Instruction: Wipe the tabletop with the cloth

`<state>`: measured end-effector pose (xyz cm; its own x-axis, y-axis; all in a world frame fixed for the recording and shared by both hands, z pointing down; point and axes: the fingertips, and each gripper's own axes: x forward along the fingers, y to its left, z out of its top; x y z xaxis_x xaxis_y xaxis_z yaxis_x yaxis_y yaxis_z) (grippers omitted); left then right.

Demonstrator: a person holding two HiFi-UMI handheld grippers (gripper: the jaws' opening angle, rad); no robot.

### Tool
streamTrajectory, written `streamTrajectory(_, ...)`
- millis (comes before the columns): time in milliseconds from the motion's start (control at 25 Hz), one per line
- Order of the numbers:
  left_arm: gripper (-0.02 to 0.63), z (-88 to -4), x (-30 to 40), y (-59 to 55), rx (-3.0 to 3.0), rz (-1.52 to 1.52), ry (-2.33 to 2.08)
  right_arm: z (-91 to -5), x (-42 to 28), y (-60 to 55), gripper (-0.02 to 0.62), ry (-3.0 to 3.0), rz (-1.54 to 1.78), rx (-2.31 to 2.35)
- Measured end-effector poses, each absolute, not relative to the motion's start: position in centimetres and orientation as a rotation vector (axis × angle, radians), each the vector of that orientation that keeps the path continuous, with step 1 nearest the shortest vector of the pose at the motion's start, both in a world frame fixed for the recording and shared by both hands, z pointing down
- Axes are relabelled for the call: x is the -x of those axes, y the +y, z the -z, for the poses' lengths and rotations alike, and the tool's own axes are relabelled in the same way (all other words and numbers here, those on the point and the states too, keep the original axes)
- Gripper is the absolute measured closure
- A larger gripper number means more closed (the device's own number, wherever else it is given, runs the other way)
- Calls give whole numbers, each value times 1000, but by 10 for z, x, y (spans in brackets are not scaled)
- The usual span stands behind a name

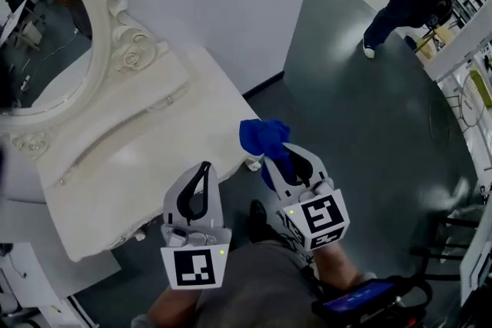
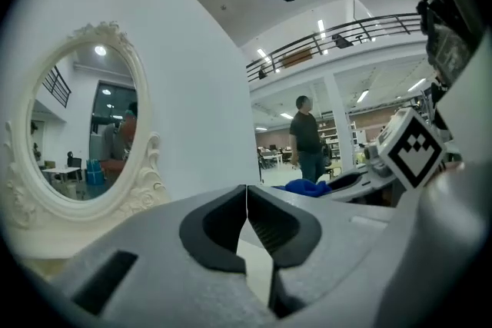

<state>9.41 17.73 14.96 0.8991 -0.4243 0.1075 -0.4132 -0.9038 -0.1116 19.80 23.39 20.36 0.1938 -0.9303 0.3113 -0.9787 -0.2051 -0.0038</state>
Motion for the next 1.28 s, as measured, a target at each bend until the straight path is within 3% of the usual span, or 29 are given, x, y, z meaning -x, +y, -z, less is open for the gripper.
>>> streamTrajectory(280, 589, -85, -10, 169, 2857, 103, 833, -128, -95, 222, 500, -1984, -114, -2213)
streamTrajectory(600, 589, -84, 72, 160, 2800, 72, 983, -126, -8, 206, 500, -2073, -21, -2110)
streamTrajectory(1280, 588, -92, 134, 154, 2760, 98, 1102, -132, 55, 186, 502, -2172, 10, -1975)
